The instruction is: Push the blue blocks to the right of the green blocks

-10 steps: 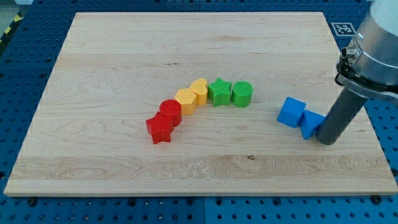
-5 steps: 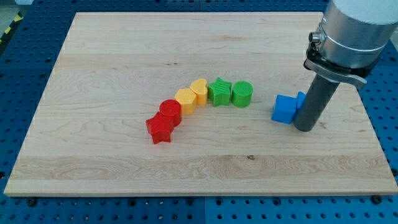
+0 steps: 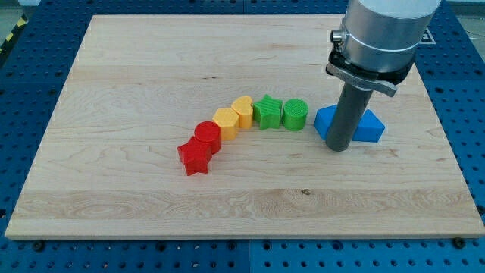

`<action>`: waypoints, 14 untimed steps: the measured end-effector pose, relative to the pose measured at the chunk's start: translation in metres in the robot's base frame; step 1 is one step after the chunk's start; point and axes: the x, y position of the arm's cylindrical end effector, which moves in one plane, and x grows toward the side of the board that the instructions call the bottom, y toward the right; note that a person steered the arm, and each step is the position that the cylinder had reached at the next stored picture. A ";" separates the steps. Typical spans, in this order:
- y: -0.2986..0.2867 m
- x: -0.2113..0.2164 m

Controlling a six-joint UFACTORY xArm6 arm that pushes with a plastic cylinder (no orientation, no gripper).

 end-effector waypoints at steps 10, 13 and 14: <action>0.060 -0.032; 0.047 -0.036; 0.054 -0.073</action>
